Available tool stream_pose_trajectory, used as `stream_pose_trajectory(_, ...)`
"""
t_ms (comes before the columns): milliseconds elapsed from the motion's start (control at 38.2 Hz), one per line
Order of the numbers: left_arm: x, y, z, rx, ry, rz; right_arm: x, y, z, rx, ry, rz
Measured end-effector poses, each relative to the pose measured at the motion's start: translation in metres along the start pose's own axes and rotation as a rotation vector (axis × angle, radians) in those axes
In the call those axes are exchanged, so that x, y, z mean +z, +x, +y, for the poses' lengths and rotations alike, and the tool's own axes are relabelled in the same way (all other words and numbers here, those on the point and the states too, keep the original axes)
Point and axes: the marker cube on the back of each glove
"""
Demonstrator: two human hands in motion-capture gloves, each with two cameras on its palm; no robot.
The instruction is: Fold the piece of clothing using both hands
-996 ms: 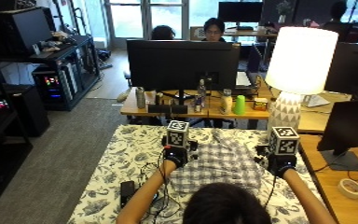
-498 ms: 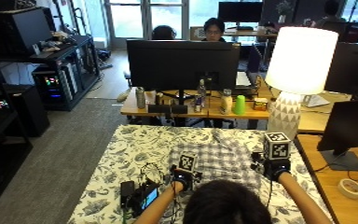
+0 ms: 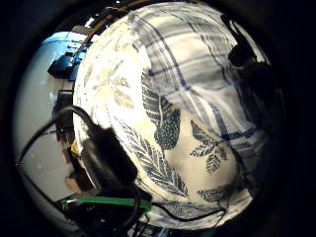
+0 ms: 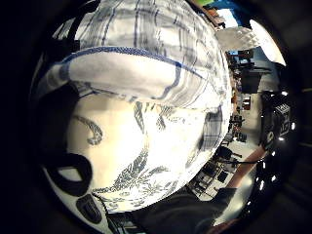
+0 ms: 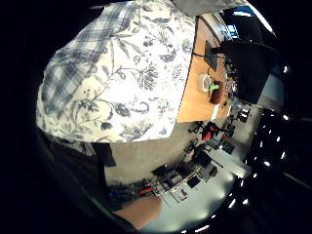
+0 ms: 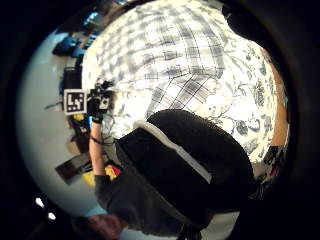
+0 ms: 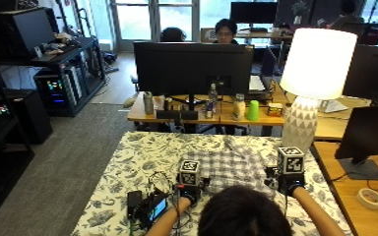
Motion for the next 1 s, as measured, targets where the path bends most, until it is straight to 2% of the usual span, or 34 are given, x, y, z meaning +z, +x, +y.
stream_pose_trajectory(105,-0.021,-0.002,-0.007,-0.023,0.019,-0.043,0.006,-0.008,-0.004,-0.027,0.001,-0.03)
stream_pose_trajectory(210,-0.046,0.013,-0.019,0.052,0.055,-0.007,0.005,-0.03,0.002,-0.073,0.03,-0.071)
stream_pose_trajectory(262,-0.056,0.014,-0.032,0.067,0.12,-0.032,0.01,-0.037,-0.002,-0.09,0.027,-0.078)
stream_pose_trajectory(314,-0.057,0.009,-0.051,0.061,0.165,-0.083,0.022,-0.04,-0.016,-0.095,0.01,-0.078)
stream_pose_trajectory(419,-0.046,0.0,-0.096,0.06,0.137,-0.141,0.035,-0.062,-0.022,-0.119,0.004,-0.063)
stream_pose_trajectory(524,-0.052,-0.002,-0.113,0.08,0.163,-0.175,0.05,-0.075,-0.04,-0.088,0.045,-0.02)
stream_pose_trajectory(629,-0.051,-0.005,-0.124,0.083,0.188,-0.177,0.045,-0.093,-0.021,-0.033,0.029,0.05)
stream_pose_trajectory(681,-0.055,-0.005,-0.12,0.081,0.2,-0.18,0.044,-0.1,-0.022,-0.019,0.062,0.061)
stream_pose_trajectory(760,-0.079,0.003,-0.085,0.087,0.203,-0.154,0.044,-0.104,-0.04,-0.023,0.137,0.021)
stream_pose_trajectory(838,-0.091,0.01,-0.058,0.107,0.173,-0.113,0.046,-0.103,-0.05,-0.011,0.135,-0.036)
stream_pose_trajectory(917,-0.088,0.008,-0.057,0.119,0.164,-0.115,0.046,-0.103,-0.051,-0.065,0.023,-0.142)
stream_pose_trajectory(996,-0.083,0.006,-0.053,0.139,0.11,-0.113,0.04,-0.107,-0.038,-0.215,-0.2,-0.292)
